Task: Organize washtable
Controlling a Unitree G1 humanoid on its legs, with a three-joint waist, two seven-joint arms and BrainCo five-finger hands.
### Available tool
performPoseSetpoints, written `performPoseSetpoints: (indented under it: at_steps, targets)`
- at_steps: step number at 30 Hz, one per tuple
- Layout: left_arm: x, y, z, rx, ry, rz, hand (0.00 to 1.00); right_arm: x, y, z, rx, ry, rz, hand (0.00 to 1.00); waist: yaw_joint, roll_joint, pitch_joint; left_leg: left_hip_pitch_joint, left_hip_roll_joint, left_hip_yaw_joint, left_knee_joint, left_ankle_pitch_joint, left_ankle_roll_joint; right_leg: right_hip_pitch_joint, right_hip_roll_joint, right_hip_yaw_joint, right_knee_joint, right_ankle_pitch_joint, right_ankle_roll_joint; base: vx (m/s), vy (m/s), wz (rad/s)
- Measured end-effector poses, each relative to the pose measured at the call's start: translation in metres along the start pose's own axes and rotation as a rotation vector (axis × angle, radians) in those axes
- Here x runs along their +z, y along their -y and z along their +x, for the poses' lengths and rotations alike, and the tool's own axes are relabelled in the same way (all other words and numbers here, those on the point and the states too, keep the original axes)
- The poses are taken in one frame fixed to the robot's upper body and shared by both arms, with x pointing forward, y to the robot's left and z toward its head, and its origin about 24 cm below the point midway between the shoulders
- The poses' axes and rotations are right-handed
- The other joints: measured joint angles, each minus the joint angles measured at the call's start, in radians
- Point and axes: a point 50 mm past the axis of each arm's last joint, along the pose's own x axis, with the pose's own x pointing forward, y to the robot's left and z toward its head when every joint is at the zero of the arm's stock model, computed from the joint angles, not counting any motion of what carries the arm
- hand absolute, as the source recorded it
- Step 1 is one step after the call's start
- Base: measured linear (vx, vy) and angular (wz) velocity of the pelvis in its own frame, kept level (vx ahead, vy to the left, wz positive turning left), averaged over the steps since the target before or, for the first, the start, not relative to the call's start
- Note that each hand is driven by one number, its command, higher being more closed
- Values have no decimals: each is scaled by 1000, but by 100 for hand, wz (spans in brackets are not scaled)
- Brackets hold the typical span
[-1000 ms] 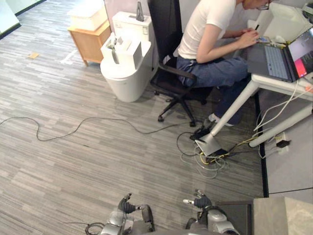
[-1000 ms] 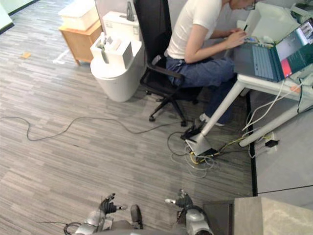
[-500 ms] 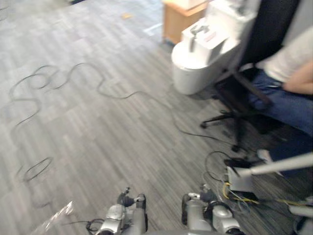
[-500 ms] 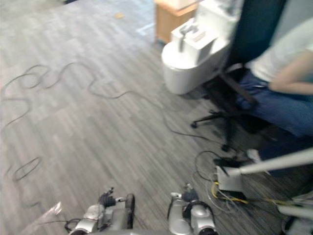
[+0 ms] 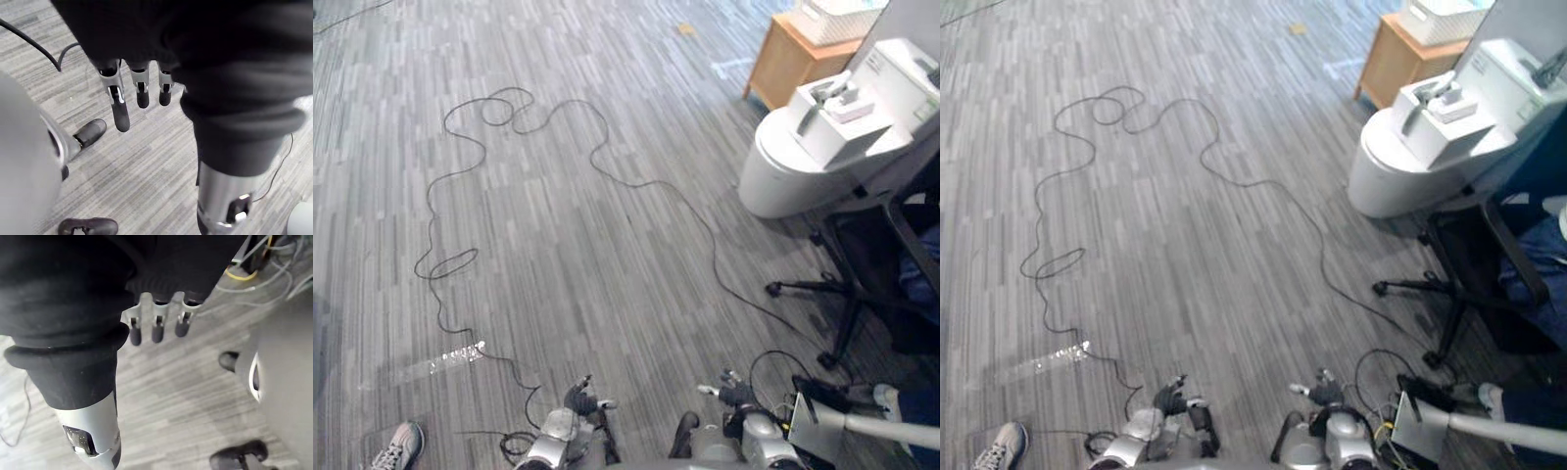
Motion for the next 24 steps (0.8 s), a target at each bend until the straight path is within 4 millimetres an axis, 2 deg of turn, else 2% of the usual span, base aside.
performPoseSetpoints:
  at_steps: [5,7,11,14,16,17,18,19,20,21,22,23,24]
  targets:
    - [-15,-6,-3,12,-47,12,0,-4,-2,-1,10,-13,-26,0,-5,-2,-2,5,-13,-30,-8,9,8,18,-4,0,-3,8,11,-26,39,13]
    - [-21,-10,-5,32,-67,-17,0,-6,-5,-1,22,-24,-57,0,-4,-7,-9,5,-13,-42,-9,16,-2,23,-3,0,-3,8,10,-48,9,10]
    - [-26,-12,-6,45,-86,-44,0,-7,-10,-1,46,-31,-89,0,-4,-9,-22,11,-11,-56,-10,29,11,38,10,1,-12,8,10,-95,-3,5]
    - [-28,-13,-6,50,-92,-54,0,-8,-12,-1,60,-30,-109,0,-6,-9,-25,10,-12,-88,-10,23,7,38,8,0,2,7,10,-129,4,7]
    - [-28,-12,-6,48,-91,-55,0,-6,-8,-1,65,-21,-129,0,-8,-6,-26,0,-12,-157,-10,19,13,-3,6,114,112,-5,-3,-136,42,43]
    - [-27,-12,-6,48,-90,-53,0,-7,-5,-3,63,-6,-136,0,-16,3,-22,-13,-14,-204,-9,19,13,-38,35,306,178,-16,-18,-73,37,126]
    - [-27,-14,-6,52,-90,-51,0,-12,-3,-6,58,-8,-142,0,-35,-9,-29,-34,-19,-259,-9,19,13,-35,76,474,172,-52,-21,-28,13,155]
    - [-27,-16,-6,58,-89,-48,0,-14,-2,-7,56,-13,-141,0,-37,-21,-35,-47,-30,-284,-9,17,11,-33,84,519,152,-69,-10,-7,-47,166]
    - [-31,-23,-8,76,-97,-54,0,-29,-3,-11,58,-65,-128,0,-28,-75,-65,-81,-73,-298,-8,7,-4,-28,54,544,102,-126,0,-3,-68,127]
    - [-29,-27,-7,100,-93,-96,0,-31,-5,-10,61,-86,-114,0,-25,-73,-68,-94,-77,-300,-7,58,28,-23,43,508,114,-178,38,-80,-114,104]
    - [-31,-25,-7,101,-101,-118,0,-29,-1,-9,54,-81,-122,0,-27,-53,-60,-94,-72,-302,-7,64,23,-17,51,500,118,-177,38,-109,-111,73]
    - [-32,-21,-8,94,-106,-129,0,-29,1,-9,52,-81,-130,0,-29,-46,-71,-95,-63,-316,-7,64,23,3,56,477,101,-175,35,-124,-87,54]
    - [-35,-17,-9,86,-116,-139,0,-29,3,-9,50,-83,-138,0,-27,-25,-79,-104,-59,-327,-7,63,23,19,69,460,66,-161,17,-70,-32,47]
